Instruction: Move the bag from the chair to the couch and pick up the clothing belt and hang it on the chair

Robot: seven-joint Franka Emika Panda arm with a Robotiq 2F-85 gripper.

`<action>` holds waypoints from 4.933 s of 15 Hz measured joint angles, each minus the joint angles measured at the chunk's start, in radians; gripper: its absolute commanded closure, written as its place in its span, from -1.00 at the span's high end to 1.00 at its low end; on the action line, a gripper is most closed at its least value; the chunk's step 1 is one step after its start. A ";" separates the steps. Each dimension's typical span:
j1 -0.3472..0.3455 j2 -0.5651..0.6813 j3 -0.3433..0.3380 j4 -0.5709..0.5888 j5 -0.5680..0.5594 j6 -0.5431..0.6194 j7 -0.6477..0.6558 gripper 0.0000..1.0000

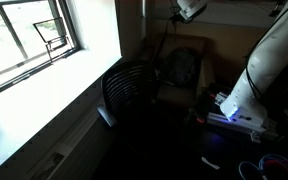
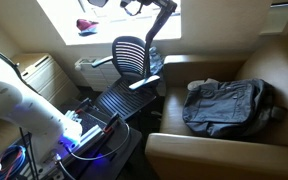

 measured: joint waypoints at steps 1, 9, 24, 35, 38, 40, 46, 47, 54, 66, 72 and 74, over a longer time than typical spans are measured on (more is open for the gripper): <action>-0.005 -0.026 -0.026 -0.003 0.022 0.006 0.000 -0.99; -0.031 -0.100 -0.087 -0.002 0.068 0.064 -0.001 -0.99; -0.222 -0.089 0.148 0.450 0.546 0.116 0.160 -0.99; -0.836 -0.079 0.558 0.678 0.472 0.116 0.347 -0.99; -0.834 -0.079 0.563 0.675 0.486 0.116 0.347 -0.99; -0.834 -0.076 0.562 0.650 0.580 0.116 0.346 -0.99; -0.745 -0.035 0.654 0.529 0.825 0.058 0.346 -0.99; -0.720 -0.037 0.682 0.511 0.828 0.042 0.347 -0.99; -0.581 -0.157 0.910 0.448 0.824 -0.012 0.342 -0.99; -0.070 -0.295 0.548 -0.028 0.729 -0.635 0.340 -0.99; 0.176 -0.289 0.310 -0.233 0.641 -0.843 0.337 -0.99; 0.209 -0.333 0.310 -0.231 0.679 -0.798 0.317 -0.97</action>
